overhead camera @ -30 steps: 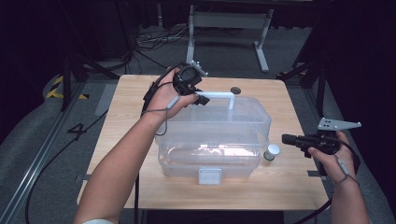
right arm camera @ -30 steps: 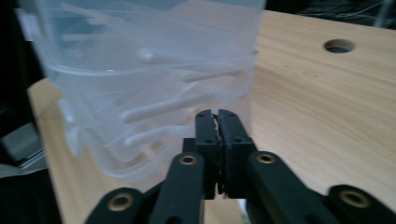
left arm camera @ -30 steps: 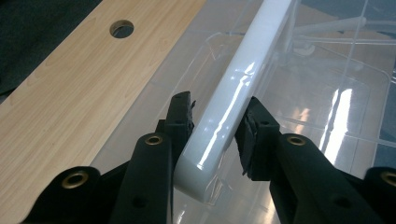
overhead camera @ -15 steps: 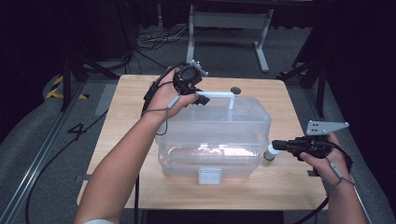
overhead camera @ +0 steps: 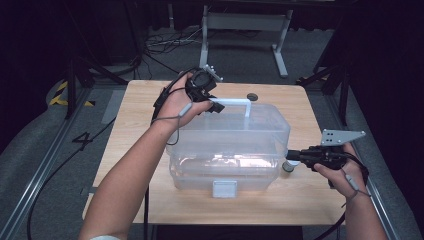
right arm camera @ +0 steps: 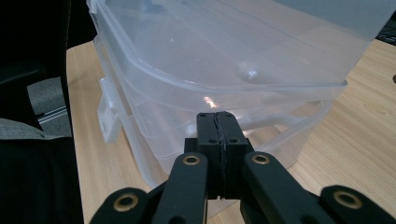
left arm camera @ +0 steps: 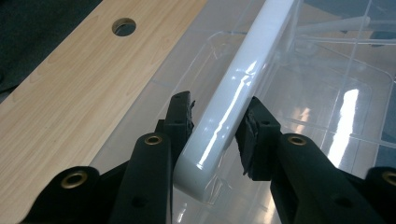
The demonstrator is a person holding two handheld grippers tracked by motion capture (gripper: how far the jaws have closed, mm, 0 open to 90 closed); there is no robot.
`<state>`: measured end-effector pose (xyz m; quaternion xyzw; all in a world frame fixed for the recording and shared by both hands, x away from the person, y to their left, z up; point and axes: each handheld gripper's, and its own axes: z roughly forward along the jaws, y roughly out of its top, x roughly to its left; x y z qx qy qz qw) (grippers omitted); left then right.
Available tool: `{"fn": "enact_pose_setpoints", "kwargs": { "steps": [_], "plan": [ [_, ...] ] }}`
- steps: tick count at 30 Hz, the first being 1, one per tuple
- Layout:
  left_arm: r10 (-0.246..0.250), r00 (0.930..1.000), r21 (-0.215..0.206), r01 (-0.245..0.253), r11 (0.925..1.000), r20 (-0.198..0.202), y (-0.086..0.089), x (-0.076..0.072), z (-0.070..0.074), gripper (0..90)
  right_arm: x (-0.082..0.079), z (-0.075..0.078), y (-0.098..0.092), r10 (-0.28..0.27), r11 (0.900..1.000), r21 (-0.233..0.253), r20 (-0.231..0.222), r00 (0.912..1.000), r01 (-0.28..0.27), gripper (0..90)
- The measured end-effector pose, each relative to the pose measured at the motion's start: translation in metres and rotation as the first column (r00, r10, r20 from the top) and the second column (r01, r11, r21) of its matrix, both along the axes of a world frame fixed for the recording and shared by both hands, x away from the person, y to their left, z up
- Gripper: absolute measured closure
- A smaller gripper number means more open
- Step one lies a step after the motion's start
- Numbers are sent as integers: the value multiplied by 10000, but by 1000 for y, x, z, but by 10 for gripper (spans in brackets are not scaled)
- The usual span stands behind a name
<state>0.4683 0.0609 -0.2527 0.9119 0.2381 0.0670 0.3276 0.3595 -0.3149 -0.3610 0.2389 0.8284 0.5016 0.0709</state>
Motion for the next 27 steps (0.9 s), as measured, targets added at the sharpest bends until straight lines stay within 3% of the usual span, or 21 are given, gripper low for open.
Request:
{"fn": "enact_pose_setpoints", "kwargs": {
  "steps": [3,5,6,7,9,13,15,20,27],
  "plan": [
    [47,10000,-43,-47,10000,-16,0,1,0,679,1,0,0,20,10000,26,-66,10000,-20,900],
    [90,10000,-132,-90,9999,-6,1,0,0,620,1,1,0,-30,10000,-27,-63,10000,30,900],
    [137,9998,-358,-131,9993,167,2,0,2,620,1,1,0,-30,10000,-27,-63,10000,30,900],
    [130,9996,-624,-113,9980,262,4,-1,4,554,1,1,0,-57,10000,4,-72,10000,57,900],
    [111,9997,-801,-94,9967,205,7,-2,6,530,2,1,0,-76,10000,48,-26,10000,77,900],
    [287,9991,-1087,-250,9938,324,16,-7,12,510,3,1,2,-47,9999,122,-88,9999,48,900],
    [396,9989,-1423,-355,9892,262,22,-8,17,505,3,1,2,-88,9998,163,-30,10000,88,900],
    [797,9957,-1771,-702,9817,473,35,-15,27,524,5,2,3,-194,9992,360,77,9998,191,900],
    [1015,9919,-1860,-858,9788,767,48,-27,36,504,8,5,6,-298,9981,545,298,9991,281,900]
  ]
}}
